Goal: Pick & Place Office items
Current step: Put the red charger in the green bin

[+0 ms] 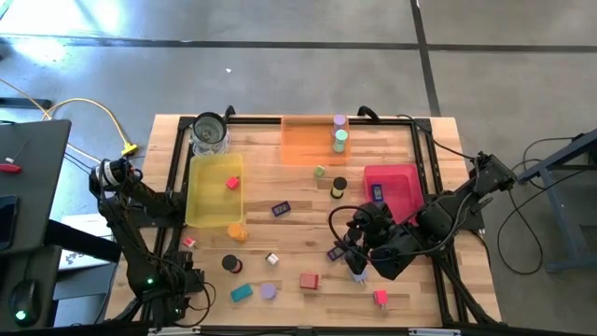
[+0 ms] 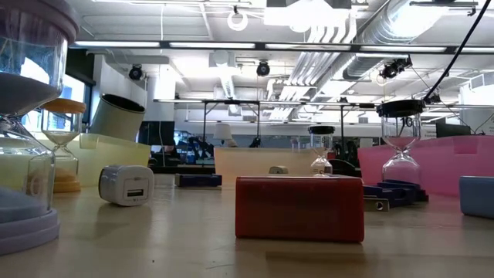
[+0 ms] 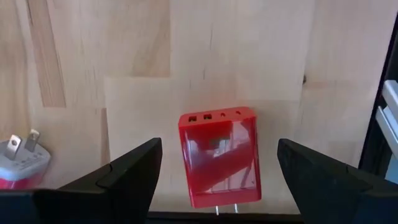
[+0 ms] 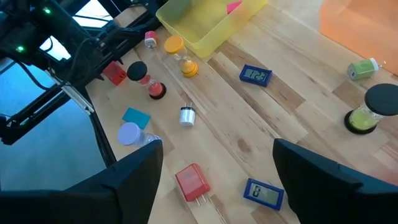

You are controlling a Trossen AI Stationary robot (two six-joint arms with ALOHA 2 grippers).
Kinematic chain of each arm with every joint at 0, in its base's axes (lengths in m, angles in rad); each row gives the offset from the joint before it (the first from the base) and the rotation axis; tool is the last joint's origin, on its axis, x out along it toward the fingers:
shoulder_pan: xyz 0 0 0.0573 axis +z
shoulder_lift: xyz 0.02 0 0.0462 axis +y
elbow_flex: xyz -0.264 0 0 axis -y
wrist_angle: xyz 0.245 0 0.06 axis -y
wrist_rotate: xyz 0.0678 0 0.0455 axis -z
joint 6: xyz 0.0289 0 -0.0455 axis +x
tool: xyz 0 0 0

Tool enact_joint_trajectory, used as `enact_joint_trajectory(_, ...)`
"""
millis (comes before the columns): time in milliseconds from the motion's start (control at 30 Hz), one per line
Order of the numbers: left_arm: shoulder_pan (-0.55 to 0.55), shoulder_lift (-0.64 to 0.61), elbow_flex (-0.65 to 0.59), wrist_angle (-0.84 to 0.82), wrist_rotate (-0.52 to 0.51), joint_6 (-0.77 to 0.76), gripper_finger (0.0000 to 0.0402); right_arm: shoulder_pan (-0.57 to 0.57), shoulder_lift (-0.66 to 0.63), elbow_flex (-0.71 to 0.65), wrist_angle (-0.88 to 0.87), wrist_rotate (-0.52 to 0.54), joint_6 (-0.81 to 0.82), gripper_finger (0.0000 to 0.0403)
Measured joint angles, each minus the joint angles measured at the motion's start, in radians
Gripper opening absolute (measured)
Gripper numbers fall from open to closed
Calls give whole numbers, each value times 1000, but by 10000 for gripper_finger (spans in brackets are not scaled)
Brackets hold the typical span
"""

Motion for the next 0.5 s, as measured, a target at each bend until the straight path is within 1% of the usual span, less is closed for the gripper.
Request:
enact_joint_trajectory(200, 0, 0, -39, 20, 20, 2, 311, 0, 0, 0, 22, 0, 0, 293)
enact_joint_trajectory(500, 0, 0, -136, 155, 25, 5, 311, -5, 0, 0, 26, 1, 0, 293)
